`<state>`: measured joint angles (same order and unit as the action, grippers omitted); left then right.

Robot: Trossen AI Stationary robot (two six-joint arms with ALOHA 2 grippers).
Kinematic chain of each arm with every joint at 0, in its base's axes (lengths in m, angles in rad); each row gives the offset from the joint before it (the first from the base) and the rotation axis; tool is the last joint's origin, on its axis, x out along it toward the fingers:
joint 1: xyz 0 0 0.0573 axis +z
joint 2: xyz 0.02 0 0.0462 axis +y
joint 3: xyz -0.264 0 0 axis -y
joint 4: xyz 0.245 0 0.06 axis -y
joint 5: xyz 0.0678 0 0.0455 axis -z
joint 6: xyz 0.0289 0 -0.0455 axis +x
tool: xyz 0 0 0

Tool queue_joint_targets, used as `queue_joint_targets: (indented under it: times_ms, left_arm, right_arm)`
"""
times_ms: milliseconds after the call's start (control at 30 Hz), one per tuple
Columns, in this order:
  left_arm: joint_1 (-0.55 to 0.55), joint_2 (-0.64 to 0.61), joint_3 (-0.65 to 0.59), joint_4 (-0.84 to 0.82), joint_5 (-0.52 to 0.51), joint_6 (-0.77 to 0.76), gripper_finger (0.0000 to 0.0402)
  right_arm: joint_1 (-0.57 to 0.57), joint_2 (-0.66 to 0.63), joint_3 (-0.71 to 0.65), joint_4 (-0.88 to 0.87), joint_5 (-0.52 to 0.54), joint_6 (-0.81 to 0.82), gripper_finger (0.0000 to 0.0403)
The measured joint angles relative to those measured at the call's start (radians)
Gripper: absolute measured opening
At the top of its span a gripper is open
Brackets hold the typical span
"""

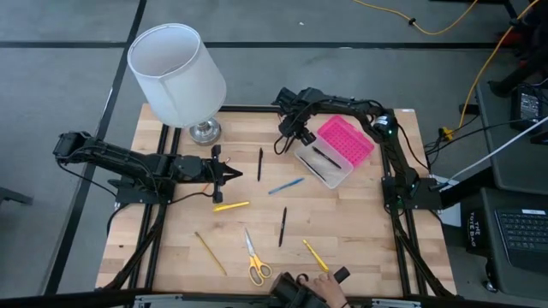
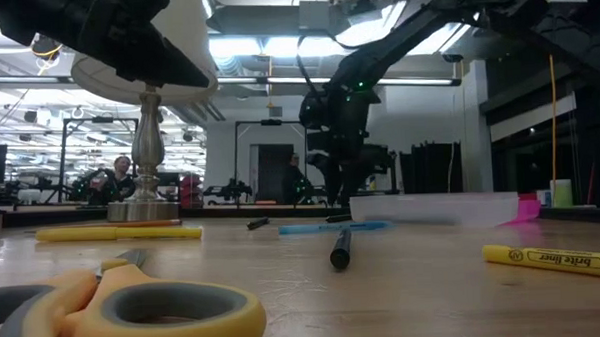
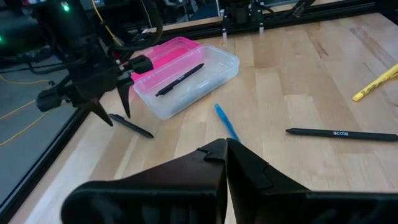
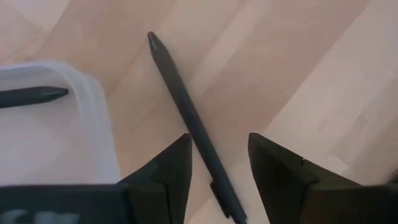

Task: Pick & place school supplies into a supply box
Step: Put the black pen into the pink supply box

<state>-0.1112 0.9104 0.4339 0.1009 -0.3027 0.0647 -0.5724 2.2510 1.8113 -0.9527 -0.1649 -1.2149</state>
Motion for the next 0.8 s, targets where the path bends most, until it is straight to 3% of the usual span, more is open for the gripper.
queue_joint_targets:
  times_ms: [267,800]
  left_arm:
    - [0.000,0.000,0.000,0.000,-0.002,0.000,0.0004]
    - [0.000,0.000,0.000,-0.001,-0.017,0.001,0.0004]
  right_arm:
    - [0.011,0.037,-0.002,-0.002,0.093,-0.001,0.0162]
    - [0.014,0.056,0.002,0.002,0.093,-0.001,0.0161]
